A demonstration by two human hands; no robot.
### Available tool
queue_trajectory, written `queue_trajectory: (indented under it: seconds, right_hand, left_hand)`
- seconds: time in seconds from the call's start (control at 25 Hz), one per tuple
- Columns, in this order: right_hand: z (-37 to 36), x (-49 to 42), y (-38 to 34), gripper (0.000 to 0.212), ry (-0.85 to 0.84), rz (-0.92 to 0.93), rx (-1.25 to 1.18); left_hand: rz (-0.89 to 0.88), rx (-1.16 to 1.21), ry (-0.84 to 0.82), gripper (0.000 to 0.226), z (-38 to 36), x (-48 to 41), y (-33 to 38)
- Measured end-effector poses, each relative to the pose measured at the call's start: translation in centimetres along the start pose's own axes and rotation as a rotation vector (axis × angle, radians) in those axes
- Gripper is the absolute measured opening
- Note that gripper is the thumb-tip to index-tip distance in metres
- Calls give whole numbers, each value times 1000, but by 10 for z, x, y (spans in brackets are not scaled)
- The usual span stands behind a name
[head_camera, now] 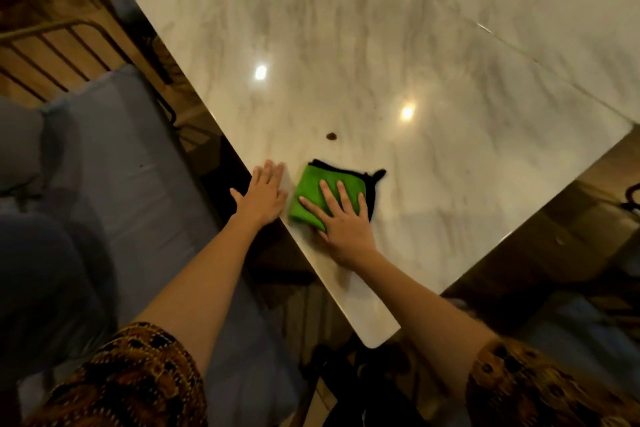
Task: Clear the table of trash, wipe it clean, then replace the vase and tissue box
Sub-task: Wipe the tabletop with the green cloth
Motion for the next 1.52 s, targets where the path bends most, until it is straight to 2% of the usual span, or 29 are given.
queue_trajectory:
  seconds: [0.2, 0.32, 0.4, 0.48, 0.68, 0.8, 0.92, 1.0, 1.16, 1.24, 1.36, 1.52]
  right_hand:
    - [-31, 116, -7, 64, 49, 22, 49]
    - [-32, 127, -8, 69, -1, 39, 100]
    - [-27, 109, -10, 70, -19, 51, 67]
    - [-16, 76, -14, 70, -22, 73, 27]
    - [10, -47, -27, 59, -37, 111, 40]
    - [30, -125, -37, 57, -42, 93, 34]
    - [47, -175, -45, 57, -40, -5, -5]
    - [46, -178, -49, 55, -24, -55, -53]
    - [22, -115, -61, 66, 53, -248, -75]
    - [13, -72, -60, 65, 88, -391, -74]
    - [22, -57, -26, 56, 109, -594, -94]
    - [43, -124, 33, 62, 130, -852, -151]
  left_hand:
    - [-25, -74, 176, 49, 35, -12, -2]
    - [6, -52, 33, 57, 50, -36, -12]
    - [11, -100, -69, 58, 59, -51, -19]
    - [-16, -142, -90, 58, 67, -62, -24]
    - [-82, -121, 35, 53, 89, -88, -39]
    - [-113, -140, 54, 50, 117, -121, -52]
    - [-171, -206, 55, 50, 151, -166, -58]
    - [-230, -267, 55, 50, 171, -198, -51]
    - [-386, -356, 48, 53, 206, -250, -14]
    - [-451, -411, 24, 55, 209, -266, 7]
    - [-465, -435, -4, 56, 202, -280, 24]
    - [-447, -388, -29, 55, 194, -290, 26]
Point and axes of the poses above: each hand's wrist, its own x-axis away from the middle knuckle, its own z-axis out of the back of the hand, y = z × x, the point moved 4 cm from there along -x, towards the middle knuckle, and after that the axes turned 9 degrees about -y, right-handed, at the moved point
